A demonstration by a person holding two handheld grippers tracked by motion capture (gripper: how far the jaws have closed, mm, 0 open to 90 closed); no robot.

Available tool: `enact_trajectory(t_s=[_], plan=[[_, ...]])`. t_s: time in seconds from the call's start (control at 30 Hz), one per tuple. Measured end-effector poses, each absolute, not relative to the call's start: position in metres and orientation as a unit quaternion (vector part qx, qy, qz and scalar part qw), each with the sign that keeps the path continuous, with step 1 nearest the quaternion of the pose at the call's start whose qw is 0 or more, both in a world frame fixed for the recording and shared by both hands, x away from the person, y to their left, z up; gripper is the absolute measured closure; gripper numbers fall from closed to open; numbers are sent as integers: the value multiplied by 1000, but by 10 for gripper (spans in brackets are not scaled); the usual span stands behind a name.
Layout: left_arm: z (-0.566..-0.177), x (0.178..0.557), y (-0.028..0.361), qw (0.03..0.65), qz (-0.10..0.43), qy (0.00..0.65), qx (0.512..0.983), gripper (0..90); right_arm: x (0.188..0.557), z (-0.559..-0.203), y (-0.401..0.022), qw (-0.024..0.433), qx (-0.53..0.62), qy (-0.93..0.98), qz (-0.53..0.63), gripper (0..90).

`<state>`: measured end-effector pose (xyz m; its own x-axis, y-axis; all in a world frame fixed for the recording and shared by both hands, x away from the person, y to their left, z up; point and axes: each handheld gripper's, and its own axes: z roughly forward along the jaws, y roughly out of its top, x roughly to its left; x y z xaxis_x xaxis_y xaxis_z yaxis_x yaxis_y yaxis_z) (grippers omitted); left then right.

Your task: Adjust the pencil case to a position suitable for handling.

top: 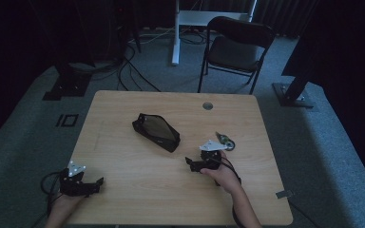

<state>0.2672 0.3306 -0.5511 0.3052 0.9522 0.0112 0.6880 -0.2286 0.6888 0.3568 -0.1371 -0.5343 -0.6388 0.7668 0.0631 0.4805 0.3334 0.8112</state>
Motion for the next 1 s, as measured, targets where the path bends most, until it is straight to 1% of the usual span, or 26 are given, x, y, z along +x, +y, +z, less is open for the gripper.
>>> enact_trajectory(t_s=[0.1, 0.13, 0.23, 0.27, 0.3, 0.37, 0.47, 0.57, 0.6, 0.67, 0.7, 0.73, 0.83, 0.87, 0.9, 0.97, 1.0], plan=[[-551, 267, 331, 297, 223, 546, 751, 0, 359, -533, -134, 174, 387, 801, 424, 174], [-551, 267, 331, 296, 223, 546, 752, 0, 362, -532, -130, 174, 383, 801, 426, 198], [-551, 267, 331, 296, 223, 546, 752, 0, 365, -531, -125, 176, 378, 802, 428, 235], [-551, 267, 331, 296, 223, 546, 752, 0, 365, -531, -125, 176, 378, 802, 428, 235], [-551, 267, 331, 296, 223, 546, 752, 0, 368, -530, -122, 181, 373, 803, 428, 259], [-551, 267, 331, 296, 223, 546, 752, 0, 370, -529, -118, 189, 367, 804, 427, 272], [-551, 267, 331, 297, 223, 546, 751, 0, 372, -527, -114, 186, 363, 804, 432, 277], [-551, 267, 331, 297, 223, 546, 751, 0, 376, -526, -108, 182, 357, 806, 435, 335], [-551, 267, 331, 296, 223, 546, 751, 0, 377, -526, -107, 181, 354, 807, 437, 338], [-551, 267, 331, 296, 223, 546, 751, 0, 379, -525, -105, 177, 354, 807, 439, 391], [-551, 267, 331, 296, 223, 546, 752, 0, 380, -525, -103, 177, 353, 807, 440, 393], [-551, 267, 331, 297, 223, 546, 751, 0, 380, -524, -102, 177, 352, 807, 440, 418], [-551, 267, 331, 296, 223, 546, 752, 0, 382, -523, -99, 177, 342, 810, 443, 433], [-551, 267, 331, 297, 223, 546, 751, 0, 383, -523, -96, 179, 338, 811, 443, 455], [-551, 267, 331, 297, 223, 546, 751, 0, 383, -523, -96, 179, 338, 811, 443, 455], [-551, 267, 331, 297, 223, 546, 751, 0, 387, -522, -94, 185, 340, 808, 444, 519], [-551, 267, 331, 297, 223, 546, 751, 0, 388, -522, -94, 189, 337, 810, 441, 535]])
